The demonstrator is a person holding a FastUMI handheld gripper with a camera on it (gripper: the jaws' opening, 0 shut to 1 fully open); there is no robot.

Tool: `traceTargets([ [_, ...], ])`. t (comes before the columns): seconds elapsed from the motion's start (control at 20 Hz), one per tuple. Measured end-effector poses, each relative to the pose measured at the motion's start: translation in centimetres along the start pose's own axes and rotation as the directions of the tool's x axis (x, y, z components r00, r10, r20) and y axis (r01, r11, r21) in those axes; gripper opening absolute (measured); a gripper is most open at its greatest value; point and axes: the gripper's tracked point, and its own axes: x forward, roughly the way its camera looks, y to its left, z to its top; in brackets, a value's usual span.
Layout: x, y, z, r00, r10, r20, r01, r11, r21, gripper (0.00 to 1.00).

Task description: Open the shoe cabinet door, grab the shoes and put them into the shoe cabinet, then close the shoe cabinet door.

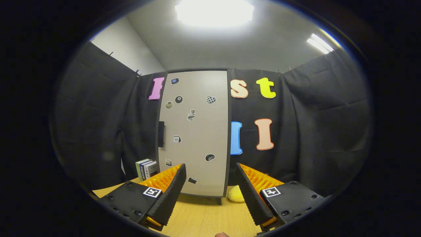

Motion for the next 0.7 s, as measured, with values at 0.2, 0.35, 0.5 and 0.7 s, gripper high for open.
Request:
traceTargets([
  [0.2,-0.4,-0.7,0.7,1.0,-0.014,0.013,0.014,0.999,0.032,0.95],
  [0.35,0.0,-0.3,0.7,1.0,-0.007,0.008,0.007,1.0,0.03,0.95],
  [0.5,0.3,0.2,0.6,1.0,0.005,0.005,-0.005,1.0,0.023,0.95],
  [0.7,0.3,0.5,0.9,1.0,0.009,0.011,-0.009,1.0,0.028,0.95],
])
